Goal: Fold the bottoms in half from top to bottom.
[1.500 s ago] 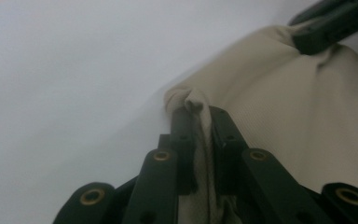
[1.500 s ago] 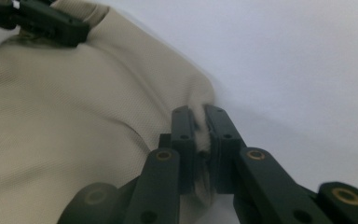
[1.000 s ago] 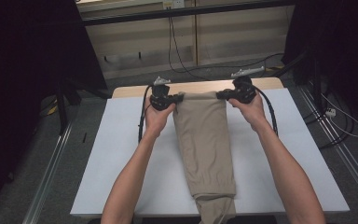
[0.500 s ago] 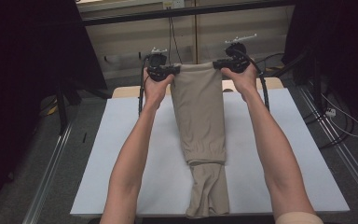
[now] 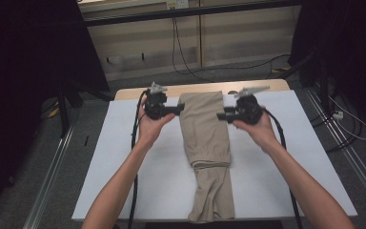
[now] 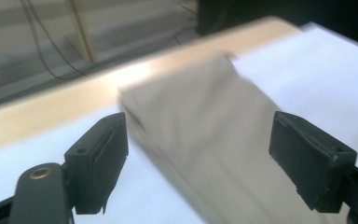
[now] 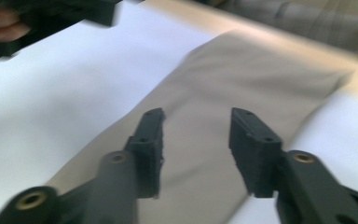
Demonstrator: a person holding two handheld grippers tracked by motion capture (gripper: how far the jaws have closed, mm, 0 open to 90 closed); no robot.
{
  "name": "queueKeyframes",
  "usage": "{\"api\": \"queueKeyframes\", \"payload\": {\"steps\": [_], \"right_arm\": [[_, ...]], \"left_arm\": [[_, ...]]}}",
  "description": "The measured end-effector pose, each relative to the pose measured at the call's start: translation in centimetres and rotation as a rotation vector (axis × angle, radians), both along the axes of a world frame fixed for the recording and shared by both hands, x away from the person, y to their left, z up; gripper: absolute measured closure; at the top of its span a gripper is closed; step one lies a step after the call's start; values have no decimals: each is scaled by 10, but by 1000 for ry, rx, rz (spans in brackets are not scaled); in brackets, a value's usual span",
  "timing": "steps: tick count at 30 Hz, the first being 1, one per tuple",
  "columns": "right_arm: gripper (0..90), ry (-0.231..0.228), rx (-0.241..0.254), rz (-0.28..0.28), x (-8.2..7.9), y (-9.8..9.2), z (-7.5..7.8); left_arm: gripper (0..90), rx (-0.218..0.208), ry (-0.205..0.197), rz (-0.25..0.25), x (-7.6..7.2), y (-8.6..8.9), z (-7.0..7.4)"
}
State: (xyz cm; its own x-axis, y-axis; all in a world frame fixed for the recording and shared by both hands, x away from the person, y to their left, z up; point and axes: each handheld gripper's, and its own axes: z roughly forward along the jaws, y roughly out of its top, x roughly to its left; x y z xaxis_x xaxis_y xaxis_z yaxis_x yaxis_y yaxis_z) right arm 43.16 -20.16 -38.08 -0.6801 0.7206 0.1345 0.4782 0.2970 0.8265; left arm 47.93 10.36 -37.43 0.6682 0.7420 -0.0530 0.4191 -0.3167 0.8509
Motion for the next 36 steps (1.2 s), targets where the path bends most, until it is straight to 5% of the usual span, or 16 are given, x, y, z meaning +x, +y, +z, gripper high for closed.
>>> {"api": "queueKeyframes", "payload": {"steps": [4,6,8,12,15,19,21,23,25,27,32,36], "right_arm": [[630,-11,-95,93,-67,14,-18],[669,18,-44,160,-97,18,-26],[683,35,-55,222,-124,25,-34],[624,55,-87,338,-159,46,-43],[561,41,-91,369,-169,54,-48],[524,52,-136,370,-167,58,-58],[586,77,-147,353,-162,57,-66],[731,87,-155,341,-157,57,-71],[881,96,-129,339,-153,56,-69],[898,92,-91,319,-151,52,-63],[900,39,-40,262,-148,41,-42],[900,-8,1,201,-134,27,-19]], "left_arm": [[170,14,37,-96,-62,4,-20],[168,10,84,-130,-90,6,-27],[172,34,102,-168,-117,6,-33],[328,58,149,-310,-160,4,-41],[336,64,212,-362,-179,-1,-49],[304,80,253,-417,-188,-12,-57],[323,97,277,-454,-187,-20,-62],[469,128,296,-477,-187,-26,-68],[731,126,311,-514,-188,-28,-66],[857,90,302,-497,-187,-25,-59],[869,-31,265,-436,-172,-13,-36],[872,-88,247,-398,-148,-13,-14]]}}
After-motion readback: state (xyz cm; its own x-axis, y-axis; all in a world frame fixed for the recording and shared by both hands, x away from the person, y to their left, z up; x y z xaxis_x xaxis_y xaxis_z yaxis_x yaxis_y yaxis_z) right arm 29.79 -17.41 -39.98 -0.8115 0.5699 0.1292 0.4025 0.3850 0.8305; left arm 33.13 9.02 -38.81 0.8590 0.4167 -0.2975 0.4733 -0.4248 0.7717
